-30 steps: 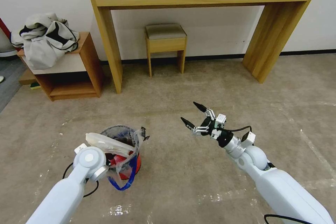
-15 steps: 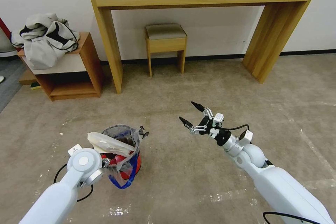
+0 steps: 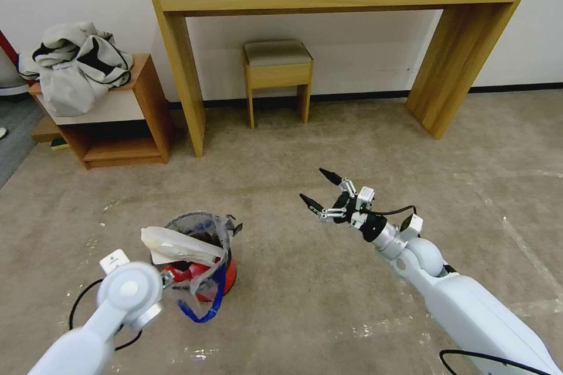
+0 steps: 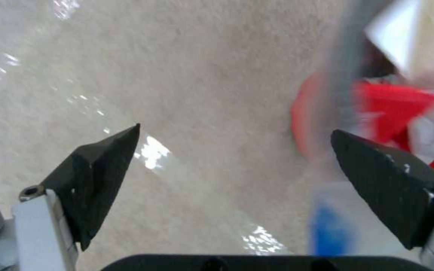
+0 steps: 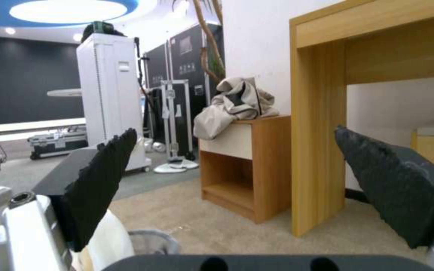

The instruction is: Pick up the trash bin and place the garbage on the floor into it.

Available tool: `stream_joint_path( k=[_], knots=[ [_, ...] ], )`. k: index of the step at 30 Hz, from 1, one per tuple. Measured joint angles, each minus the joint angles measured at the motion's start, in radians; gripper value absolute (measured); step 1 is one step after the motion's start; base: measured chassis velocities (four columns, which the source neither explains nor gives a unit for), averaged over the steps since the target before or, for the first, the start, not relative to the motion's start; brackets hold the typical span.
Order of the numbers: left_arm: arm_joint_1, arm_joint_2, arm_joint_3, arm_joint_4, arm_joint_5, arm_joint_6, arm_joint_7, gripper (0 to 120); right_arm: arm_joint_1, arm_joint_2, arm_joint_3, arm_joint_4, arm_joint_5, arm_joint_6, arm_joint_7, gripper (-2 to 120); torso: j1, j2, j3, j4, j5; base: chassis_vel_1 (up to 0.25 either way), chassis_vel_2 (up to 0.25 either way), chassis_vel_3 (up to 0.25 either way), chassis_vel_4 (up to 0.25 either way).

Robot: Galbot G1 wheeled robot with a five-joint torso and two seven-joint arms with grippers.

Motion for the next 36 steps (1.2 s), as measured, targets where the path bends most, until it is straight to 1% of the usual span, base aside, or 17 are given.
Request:
stream_joint_path(
  k=[1,4,6,20,21,22,23,25,26,28,29,30,31,32,33,34,36],
  knots=[
    [0.043,0.013,-0.03,-0.028,0.012,0.002,0.008,100,0.012,0.005,-0.004,-0.008,0.002,0.0,0.0,100,0.0,0.0,0.0,0.0,-0.0001,0.0,0.0,0.0,0.0],
    [0.071,0.018,-0.053,-0.045,0.018,0.006,0.029,100,0.019,0.009,-0.007,-0.014,0.002,0.0,0.0,100,0.0,0.0,0.0,0.0003,0.0,0.0,0.0,0.0,0.0],
    [0.089,0.006,-0.082,-0.057,0.035,0.003,0.075,100,0.022,0.017,-0.011,-0.019,0.001,0.001,0.001,100,0.0,0.0,0.0,0.0003,0.0,0.0,0.0,0.0,0.0],
    [0.048,-0.03,-0.084,-0.041,0.105,-0.045,0.217,100,-0.007,0.017,-0.007,-0.016,-0.01,0.003,0.003,100,0.0,0.0,0.0,-0.0001,0.0,0.0,0.0,0.0,0.0],
    [0.049,-0.029,-0.097,-0.05,0.145,-0.057,0.265,100,-0.013,0.02,0.003,-0.02,-0.011,0.003,0.003,100,0.0,0.0,0.0,-0.0003,0.0,0.0,0.0,0.0,0.0],
    [0.049,-0.029,-0.097,-0.05,0.145,-0.057,0.265,100,-0.013,0.02,0.003,-0.02,-0.011,0.003,0.003,100,0.0,0.0,0.0,-0.0003,0.0,0.0,0.0,0.0,0.0],
    [0.059,-0.028,-0.107,-0.051,0.202,-0.064,0.305,100,-0.016,0.024,0.01,-0.021,-0.01,0.003,0.005,100,0.0,0.0,0.0,-0.0004,0.0,0.0,0.0,0.0,0.0],
    [0.094,-0.027,-0.13,-0.045,0.394,-0.093,0.454,100,-0.028,0.042,0.047,-0.023,-0.009,0.003,0.031,100,0.0,0.0,0.0,0.0002,0.0001,0.0,0.0,0.0,0.0],
    [0.094,-0.027,-0.13,-0.045,0.394,-0.093,0.454,100,-0.028,0.042,0.047,-0.023,-0.009,0.003,0.031,100,0.0,0.0,0.0,0.0002,0.0001,0.0,0.0,0.0,0.0],
    [0.104,-0.032,-0.143,-0.021,0.612,-0.134,0.581,100,-0.048,0.066,0.096,-0.009,-0.008,0.001,0.085,100,0.0,0.0,0.0,0.0003,0.0,0.0,0.0,0.0,0.0],
    [0.104,-0.032,-0.143,-0.021,0.612,-0.134,0.581,100,-0.048,0.066,0.096,-0.009,-0.008,0.001,0.085,100,0.0,0.0,0.0,0.0003,0.0,0.0,0.0,0.0,0.0],
    [0.093,-0.037,-0.147,0.003,0.759,-0.166,0.649,100,-0.066,0.088,0.137,0.011,-0.008,-0.008,0.147,100,0.0,0.0,0.0,0.0002,0.0001,0.0,0.0,0.0,0.0],
    [0.083,-0.039,-0.149,0.02,0.835,-0.187,0.684,100,-0.075,0.099,0.156,0.021,-0.01,-0.013,0.181,100,0.0,0.0,0.0,0.0,-0.0003,0.0,0.0,0.0,0.0],
    [0.083,-0.039,-0.149,0.02,0.835,-0.187,0.684,100,-0.075,0.099,0.156,0.021,-0.01,-0.013,0.181,100,0.0,0.0,0.0,0.0,-0.0003,0.0,0.0,0.0,0.0],
    [0.056,-0.043,-0.152,0.053,0.979,-0.233,0.742,100,-0.09,0.123,0.193,0.046,-0.024,-0.019,0.256,100,0.0,0.0,0.0,0.0001,-0.0002,0.0,0.0,0.0,0.0],
    [0.037,-0.044,-0.152,0.067,1.042,-0.258,0.767,100,-0.1,0.14,0.218,0.065,-0.039,-0.024,0.305,100,0.0,0.0,0.0,0.0,0.0,0.0,0.0,0.0,0.0],
    [0.012,-0.046,-0.148,0.078,1.09,-0.278,0.785,100,-0.112,0.162,0.25,0.092,-0.057,-0.036,0.367,100,0.0,0.0,0.0,0.0,-0.0001,0.0,0.0,0.0,0.0]
  ],
)
